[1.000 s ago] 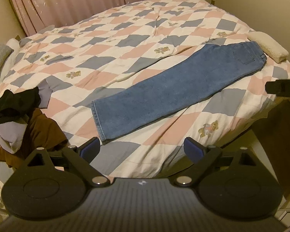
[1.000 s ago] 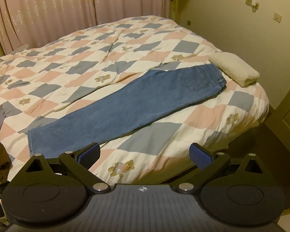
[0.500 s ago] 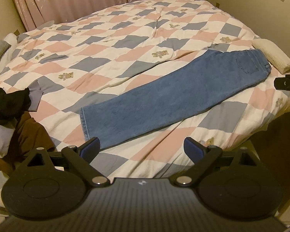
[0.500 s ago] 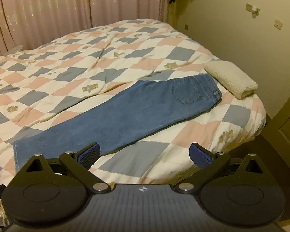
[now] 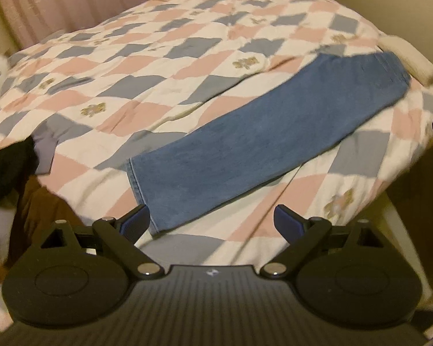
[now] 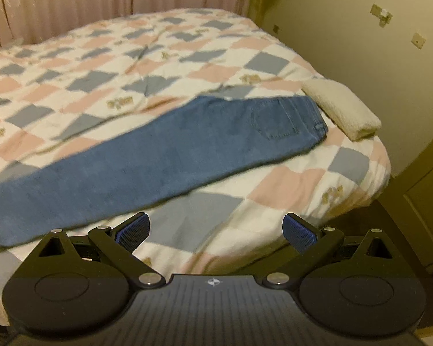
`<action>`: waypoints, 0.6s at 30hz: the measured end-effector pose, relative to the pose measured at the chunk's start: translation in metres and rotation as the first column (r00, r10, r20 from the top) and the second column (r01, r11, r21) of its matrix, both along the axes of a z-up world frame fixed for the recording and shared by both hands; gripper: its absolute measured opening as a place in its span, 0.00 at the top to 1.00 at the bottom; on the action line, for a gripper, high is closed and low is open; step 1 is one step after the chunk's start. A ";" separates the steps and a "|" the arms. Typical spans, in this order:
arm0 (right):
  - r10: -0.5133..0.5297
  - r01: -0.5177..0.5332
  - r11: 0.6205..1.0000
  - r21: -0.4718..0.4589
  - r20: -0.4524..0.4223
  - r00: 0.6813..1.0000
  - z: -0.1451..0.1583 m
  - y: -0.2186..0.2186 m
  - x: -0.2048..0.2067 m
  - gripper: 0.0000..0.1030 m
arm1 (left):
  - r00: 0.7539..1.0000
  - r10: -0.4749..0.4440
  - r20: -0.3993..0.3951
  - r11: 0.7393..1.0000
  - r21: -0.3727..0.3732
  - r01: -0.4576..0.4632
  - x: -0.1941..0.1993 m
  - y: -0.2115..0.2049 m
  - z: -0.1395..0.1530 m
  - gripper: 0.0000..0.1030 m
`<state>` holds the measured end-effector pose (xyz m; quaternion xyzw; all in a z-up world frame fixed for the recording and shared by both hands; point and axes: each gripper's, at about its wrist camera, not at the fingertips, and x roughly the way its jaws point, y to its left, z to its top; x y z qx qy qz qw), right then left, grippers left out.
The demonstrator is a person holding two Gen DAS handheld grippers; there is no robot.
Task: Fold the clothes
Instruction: 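Move both open grippers to the hem of the folded jeans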
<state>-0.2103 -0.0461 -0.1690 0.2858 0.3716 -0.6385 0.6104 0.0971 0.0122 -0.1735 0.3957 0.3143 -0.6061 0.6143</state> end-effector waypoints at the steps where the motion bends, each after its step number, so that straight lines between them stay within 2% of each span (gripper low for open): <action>1: -0.005 0.005 1.000 0.004 -0.009 1.000 -0.006 0.002 0.003 0.02 | 1.000 -0.029 -0.003 1.000 0.006 0.029 0.011 -0.003 -0.004 0.12; 2: -0.007 0.007 1.000 0.004 -0.016 1.000 -0.010 0.004 0.007 0.02 | 0.998 -0.058 -0.007 0.998 0.012 0.058 0.022 -0.006 -0.008 0.14; 6: -0.012 0.010 1.000 -0.018 -0.075 0.997 -0.025 0.015 0.042 0.06 | 0.976 -0.220 -0.011 0.974 0.051 0.220 0.070 -0.028 -0.022 0.32; 9: 0.010 -0.013 1.000 -0.023 -0.106 0.994 -0.031 0.025 0.086 0.07 | 0.946 -0.323 -0.017 0.943 0.077 0.323 0.105 -0.050 -0.031 0.33; 10: 0.025 -0.027 0.999 -0.022 -0.092 0.995 -0.031 0.027 0.102 0.07 | 0.935 -0.353 -0.019 0.932 0.085 0.353 0.116 -0.058 -0.034 0.33; 12: 0.043 -0.042 0.999 -0.011 0.015 0.999 -0.034 0.032 0.132 0.07 | 0.913 -0.405 -0.046 0.908 0.098 0.408 0.141 -0.078 -0.042 0.33; 16: 0.035 -0.041 0.999 0.026 0.222 0.975 -0.049 0.041 0.187 0.15 | 0.866 -0.487 -0.114 0.854 0.145 0.499 0.176 -0.120 -0.066 0.32; 17: 0.038 -0.046 0.999 0.030 0.236 0.971 -0.054 0.044 0.201 0.15 | 0.853 -0.506 -0.129 0.838 0.157 0.522 0.181 -0.130 -0.074 0.32; 18: 0.056 -0.064 0.997 0.032 0.215 0.975 -0.060 0.047 0.217 0.15 | 0.839 -0.525 -0.144 0.822 0.169 0.544 0.186 -0.140 -0.081 0.32</action>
